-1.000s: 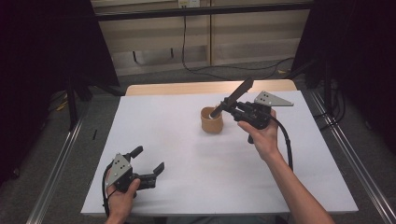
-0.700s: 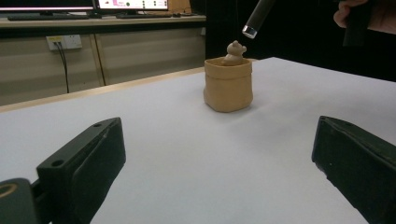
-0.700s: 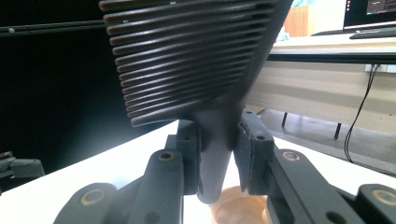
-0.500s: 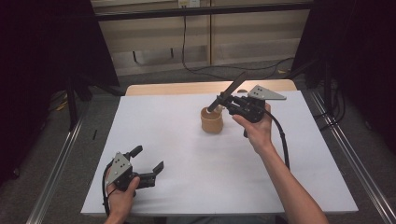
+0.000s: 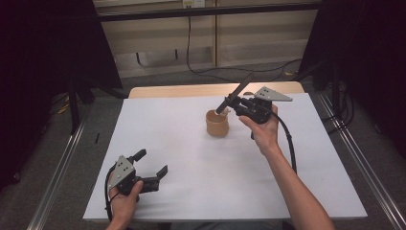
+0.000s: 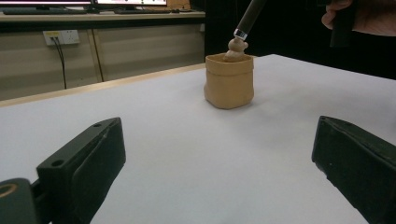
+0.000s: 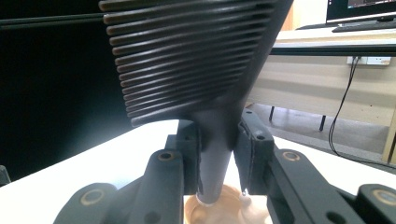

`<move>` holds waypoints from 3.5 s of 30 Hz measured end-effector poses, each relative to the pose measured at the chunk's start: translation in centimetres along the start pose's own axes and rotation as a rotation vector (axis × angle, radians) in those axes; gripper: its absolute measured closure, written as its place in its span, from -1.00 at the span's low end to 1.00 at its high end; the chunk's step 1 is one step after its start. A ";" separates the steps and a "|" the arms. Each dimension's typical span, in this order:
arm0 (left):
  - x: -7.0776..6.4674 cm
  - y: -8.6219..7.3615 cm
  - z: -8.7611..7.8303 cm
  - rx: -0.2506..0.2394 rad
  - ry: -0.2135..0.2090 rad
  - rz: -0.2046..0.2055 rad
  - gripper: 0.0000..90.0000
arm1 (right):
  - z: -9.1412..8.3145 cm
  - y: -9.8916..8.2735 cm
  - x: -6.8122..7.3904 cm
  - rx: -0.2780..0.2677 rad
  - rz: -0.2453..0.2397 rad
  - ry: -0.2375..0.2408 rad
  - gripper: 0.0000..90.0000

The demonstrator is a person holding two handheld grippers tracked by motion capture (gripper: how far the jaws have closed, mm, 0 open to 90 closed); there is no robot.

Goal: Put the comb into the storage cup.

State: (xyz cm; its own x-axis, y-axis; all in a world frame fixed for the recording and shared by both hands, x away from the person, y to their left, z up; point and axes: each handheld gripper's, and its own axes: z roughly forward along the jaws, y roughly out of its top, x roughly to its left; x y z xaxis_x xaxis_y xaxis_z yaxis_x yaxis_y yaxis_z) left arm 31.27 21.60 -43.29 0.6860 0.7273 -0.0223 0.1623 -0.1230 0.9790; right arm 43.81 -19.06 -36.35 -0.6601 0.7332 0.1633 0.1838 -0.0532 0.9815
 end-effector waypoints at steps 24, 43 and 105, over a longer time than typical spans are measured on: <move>-0.1 -0.1 0.3 0.017 -0.016 0.002 -0.94 | 1.1 -1.0 -0.3 0.059 -0.029 -0.007 0.62; -0.3 0.0 0.2 0.017 -0.019 0.008 -0.94 | 1.7 -2.3 0.0 0.096 -0.043 -0.003 0.62; -0.5 -0.1 0.7 0.036 -0.024 0.029 -0.93 | 2.8 -6.5 -0.2 0.188 -0.048 -0.027 0.61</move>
State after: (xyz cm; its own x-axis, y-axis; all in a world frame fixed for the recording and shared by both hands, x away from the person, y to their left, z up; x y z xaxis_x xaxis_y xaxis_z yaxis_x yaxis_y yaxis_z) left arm 31.38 20.79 -43.53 0.7073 0.7069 0.0004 0.1672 -0.1679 0.9715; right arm 44.78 -17.00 -43.06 -0.6524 0.7497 0.1115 0.2870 0.1082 0.9518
